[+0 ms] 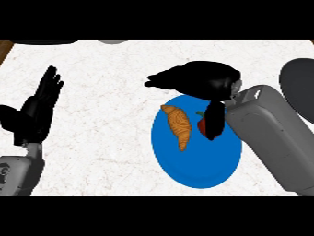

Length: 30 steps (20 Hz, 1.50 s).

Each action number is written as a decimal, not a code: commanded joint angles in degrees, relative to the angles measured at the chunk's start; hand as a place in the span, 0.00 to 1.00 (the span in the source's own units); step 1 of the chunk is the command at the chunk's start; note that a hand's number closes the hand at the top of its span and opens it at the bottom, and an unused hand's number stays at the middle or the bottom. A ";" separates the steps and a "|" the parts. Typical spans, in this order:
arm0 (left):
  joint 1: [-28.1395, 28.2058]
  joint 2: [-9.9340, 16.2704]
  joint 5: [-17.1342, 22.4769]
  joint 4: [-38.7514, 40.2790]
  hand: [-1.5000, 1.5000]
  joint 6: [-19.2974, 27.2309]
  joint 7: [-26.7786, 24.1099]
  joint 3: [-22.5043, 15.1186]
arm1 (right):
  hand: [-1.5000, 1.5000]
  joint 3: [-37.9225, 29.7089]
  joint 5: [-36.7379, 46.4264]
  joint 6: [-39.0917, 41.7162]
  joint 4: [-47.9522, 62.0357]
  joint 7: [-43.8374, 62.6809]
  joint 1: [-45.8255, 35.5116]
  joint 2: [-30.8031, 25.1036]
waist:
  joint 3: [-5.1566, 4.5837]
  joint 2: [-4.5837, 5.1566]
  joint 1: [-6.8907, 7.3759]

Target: Pick the croissant from the plate and place it in the pan

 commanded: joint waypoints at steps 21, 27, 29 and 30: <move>1.75 -4.04 -4.39 0.55 0.50 -1.86 -1.70 1.77 | 0.00 10.76 24.07 -4.99 10.76 -7.53 2.75 6.63 | -0.01 0.03 -0.05; -1.20 -2.68 -4.08 1.76 0.50 -3.96 -0.76 4.33 | 0.00 8.87 28.31 -3.94 16.05 -9.30 -0.08 8.66 | -0.01 0.06 -0.01; 0.47 -3.38 -4.62 -1.95 0.50 -3.52 2.32 3.13 | 0.00 9.50 29.53 -3.80 13.10 -8.20 3.46 9.11 | 0.00 -0.04 -0.11; 1.53 -3.19 -4.33 -4.06 0.50 -3.62 2.88 3.57 | 0.00 8.19 29.41 -4.29 16.19 -11.48 2.07 8.20 | 0.00 -0.01 0.08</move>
